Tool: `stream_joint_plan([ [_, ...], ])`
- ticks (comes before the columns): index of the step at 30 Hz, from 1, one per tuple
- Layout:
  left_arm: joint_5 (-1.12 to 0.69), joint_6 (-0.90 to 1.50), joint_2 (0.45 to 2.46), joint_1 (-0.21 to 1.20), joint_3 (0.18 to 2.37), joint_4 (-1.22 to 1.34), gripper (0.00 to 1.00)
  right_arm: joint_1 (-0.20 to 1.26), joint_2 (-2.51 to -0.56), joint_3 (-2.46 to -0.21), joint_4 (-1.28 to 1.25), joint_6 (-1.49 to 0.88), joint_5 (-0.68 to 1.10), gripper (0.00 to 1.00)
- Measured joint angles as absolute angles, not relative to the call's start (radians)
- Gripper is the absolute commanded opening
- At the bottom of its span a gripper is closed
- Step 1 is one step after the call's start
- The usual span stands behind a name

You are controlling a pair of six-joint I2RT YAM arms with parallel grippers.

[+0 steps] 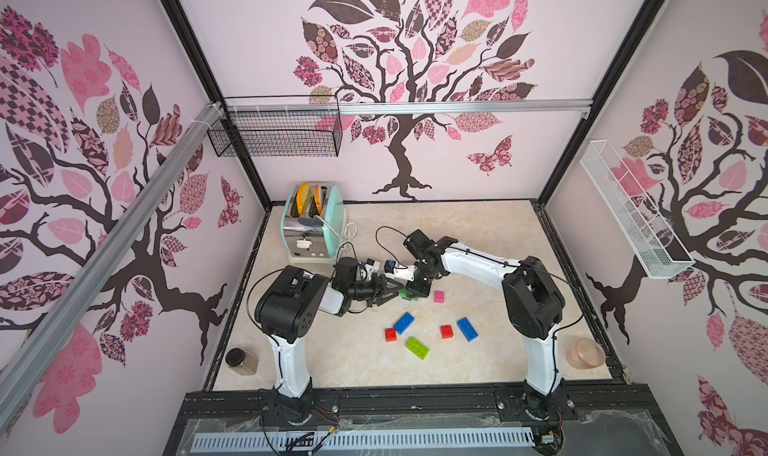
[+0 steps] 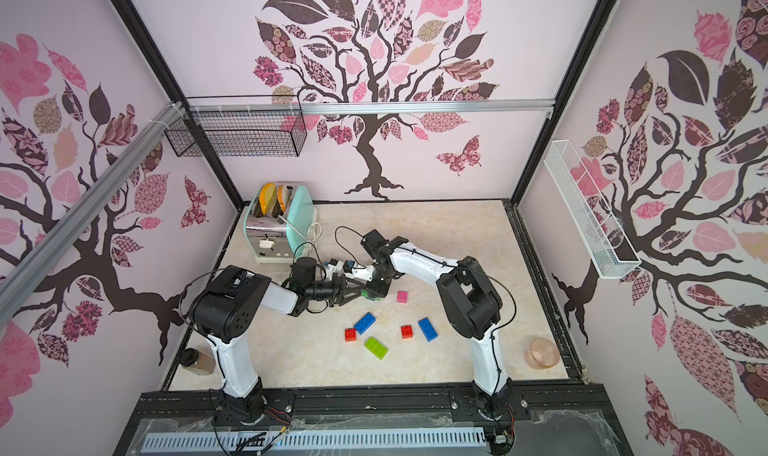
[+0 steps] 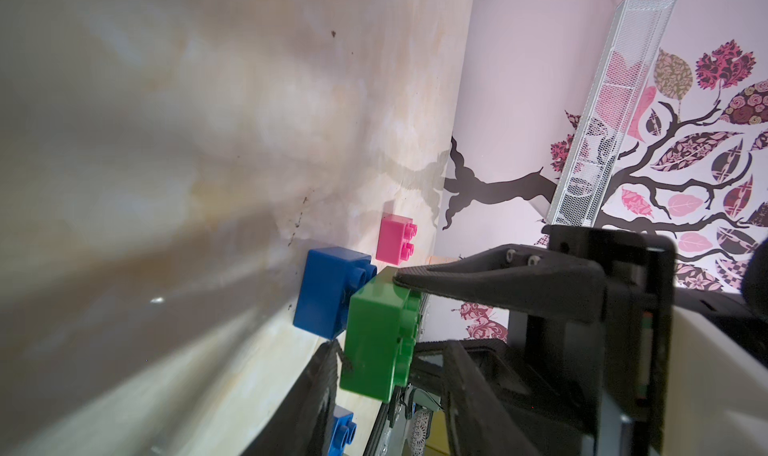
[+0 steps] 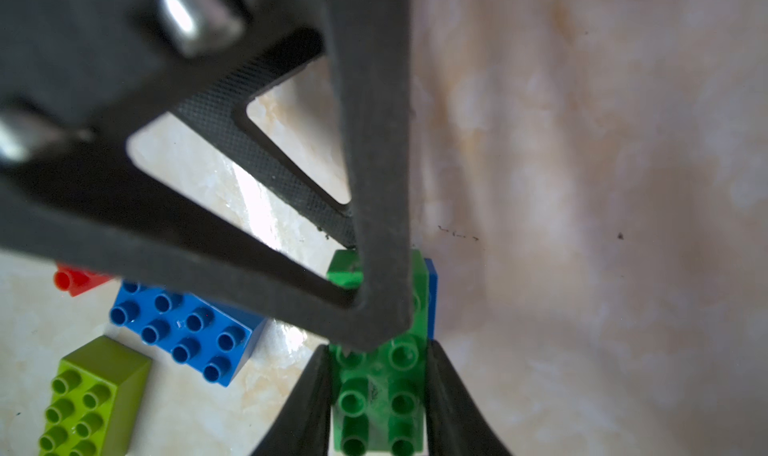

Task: Assemble a heart with lego
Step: Assemble the lego brick with the lego brick.

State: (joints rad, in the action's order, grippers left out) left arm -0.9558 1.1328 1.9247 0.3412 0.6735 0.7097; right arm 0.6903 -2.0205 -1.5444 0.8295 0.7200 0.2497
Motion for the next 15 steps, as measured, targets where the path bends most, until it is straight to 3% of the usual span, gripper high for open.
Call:
stream_joint_plan([
  [8, -0.963, 1.145, 1.941, 0.344, 0.673, 0.736, 0.44, 0.69, -2.037, -1.566, 0.83, 0.722, 0.246, 0.34],
  [15, -0.971, 1.158, 1.97, 0.35, 0.673, 0.766, 0.38, 0.69, -2.045, -1.574, 0.827, 0.722, 0.24, 0.34],
])
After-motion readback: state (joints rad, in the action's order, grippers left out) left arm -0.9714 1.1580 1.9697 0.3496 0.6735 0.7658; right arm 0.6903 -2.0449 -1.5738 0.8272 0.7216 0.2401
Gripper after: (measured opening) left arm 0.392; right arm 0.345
